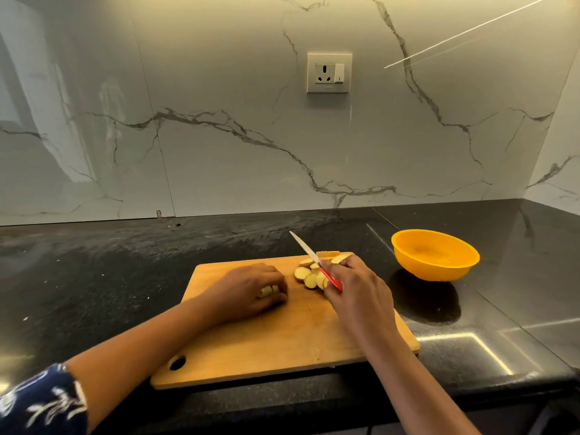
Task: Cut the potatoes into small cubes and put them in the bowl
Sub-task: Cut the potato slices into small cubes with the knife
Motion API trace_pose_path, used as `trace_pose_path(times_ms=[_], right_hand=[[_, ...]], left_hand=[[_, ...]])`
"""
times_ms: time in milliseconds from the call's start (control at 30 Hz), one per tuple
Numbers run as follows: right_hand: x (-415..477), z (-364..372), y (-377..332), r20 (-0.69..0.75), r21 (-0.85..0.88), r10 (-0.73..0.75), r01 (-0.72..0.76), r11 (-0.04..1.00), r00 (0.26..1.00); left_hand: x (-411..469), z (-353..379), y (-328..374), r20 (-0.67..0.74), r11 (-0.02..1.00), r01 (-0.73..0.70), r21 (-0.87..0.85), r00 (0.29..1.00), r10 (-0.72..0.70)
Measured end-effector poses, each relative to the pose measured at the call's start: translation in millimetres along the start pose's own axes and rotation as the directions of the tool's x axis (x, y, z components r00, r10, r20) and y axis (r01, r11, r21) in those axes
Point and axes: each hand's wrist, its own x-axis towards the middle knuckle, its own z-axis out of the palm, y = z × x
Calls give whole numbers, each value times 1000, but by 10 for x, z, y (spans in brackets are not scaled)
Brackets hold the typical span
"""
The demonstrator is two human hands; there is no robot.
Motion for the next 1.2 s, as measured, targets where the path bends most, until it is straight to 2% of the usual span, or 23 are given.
trace_pose_path(times_ms=[100,200,300,400,533,600,667,733,767,900,967,1067,1133,1200], right_hand=[[-22,14,37,22,-12,9,-9,1000,1000],[-46,28,51,31,-10,4,-4,1000,1000],[-48,45,26,33,0,-9,9,1000,999],[-39,67,-1,32,16,-25,25,1000,999],[-11,74,-10,18,16,-32,32,999,999],[5,79,-7,17,24,-38,38,999,999],[32,90,-16,15,41,-58,57,998,998],[99,111,-34,7,63,-91,90,994,996],[150,123,-49,3,70,-106,106,992,994],[343,180,-96,36,94,-104,100,991,994],[371,209,-71,57,110,-91,84,990,994],[354,226,21,69,110,-63,55,992,996],[347,231,74,53,126,-40,33,992,998],[345,241,95,35,137,-24,19,990,999]], left_hand=[[-59,-57,-188,-33,998,67,9,997,-67],[-224,-104,-374,-81,987,145,-72,985,-151],[-363,-163,-516,-141,932,237,-273,949,-283],[-433,-190,-560,-86,817,316,-482,911,-403],[-448,-227,-560,-192,750,281,-599,859,-476],[-463,-257,-576,-165,736,288,-613,864,-476],[-493,-264,-576,-3,749,309,-585,924,-383],[-481,-224,-558,110,876,270,-399,963,-246],[-461,-198,-563,118,923,229,-310,972,-202],[-372,-176,-758,-59,980,125,-156,989,-135],[-369,-164,-872,-109,974,156,-164,978,-175],[-385,-162,-897,-122,901,280,-330,934,-335],[-398,-194,-838,-65,779,356,-517,891,-450],[-403,-202,-782,-18,635,363,-682,860,-511]])
